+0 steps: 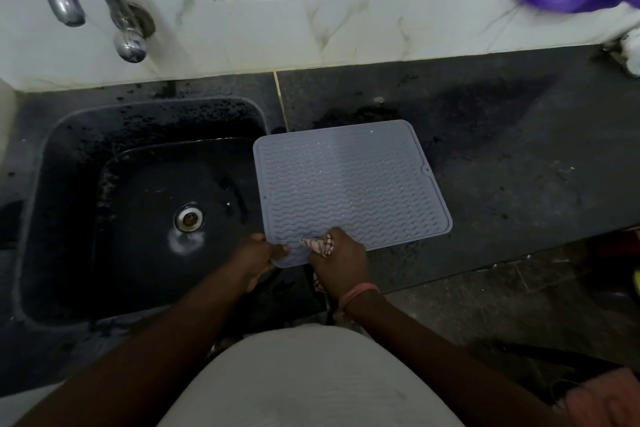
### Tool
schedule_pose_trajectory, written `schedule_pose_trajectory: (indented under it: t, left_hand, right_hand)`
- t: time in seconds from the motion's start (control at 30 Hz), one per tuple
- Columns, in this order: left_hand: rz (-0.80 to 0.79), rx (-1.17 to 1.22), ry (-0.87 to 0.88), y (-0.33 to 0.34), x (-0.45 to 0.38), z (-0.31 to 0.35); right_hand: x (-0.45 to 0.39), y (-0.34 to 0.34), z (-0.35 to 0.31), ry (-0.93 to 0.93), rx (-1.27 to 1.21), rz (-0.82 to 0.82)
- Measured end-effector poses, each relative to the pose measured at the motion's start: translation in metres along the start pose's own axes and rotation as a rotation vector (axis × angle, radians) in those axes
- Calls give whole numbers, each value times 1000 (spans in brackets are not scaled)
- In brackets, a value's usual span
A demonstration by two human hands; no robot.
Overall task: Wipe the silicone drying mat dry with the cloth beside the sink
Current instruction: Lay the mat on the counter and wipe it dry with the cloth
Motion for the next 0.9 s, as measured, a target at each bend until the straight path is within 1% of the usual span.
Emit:
schedule_pose_trajectory:
  t: [0.13,0.27,0.37,0.47,0.53,0.57,0.6,0.67,0.7,0.73,0.8,0.83,0.9]
  left_hand:
    - [56,-7,-4,-4,-5,-3]
    - [3,-74,-34,-7,-9,-3]
    - [3,-76,-36,-10,-12,-1]
    - [53,-35,-56,-12,-6,1]
    - [45,-14,-69,-13,-1,2]
    - [25,-7,-70,-12,0,3]
    - [7,-11,-75,-12,1,3]
    - [-15,-27,-78,-10,3,2]
    - [-10,-21,-79,-9,4,1]
    - [-2,-19,-73,-8,5,0]
    - [24,-55,-38,-6,7,-1]
    - [31,-86,-11,-5,7,-1]
    - [16,-121,78,-4,3,3]
  right_hand:
    - [2,20,-10,-1,24,-93]
    - [5,26,-20,-25,-1,-128]
    - [8,32,-22,8,-53,-175]
    - [8,40,-25,20,-57,-171]
    - [5,47,-25,89,-79,-219]
    - [2,51,-21,154,-121,-264]
    - [1,54,-17,239,-236,-313]
    - [5,55,-10,452,-637,-379]
    - [7,50,-9,518,-814,-381]
    - [6,40,-6,543,-923,-346]
    - [1,8,12,517,-966,-228]
    - [-2,-13,27,491,-894,-133]
    - [-8,-65,62,460,-587,109]
Point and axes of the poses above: each hand's wrist, its own x-axis away from the middle knuckle, its own y-axis out of the palm, z = x × y, the point moved 7 cm from there along -x, towards the middle knuckle, and after that the axes turned 1 degree about -x, right-handed, at the moved point
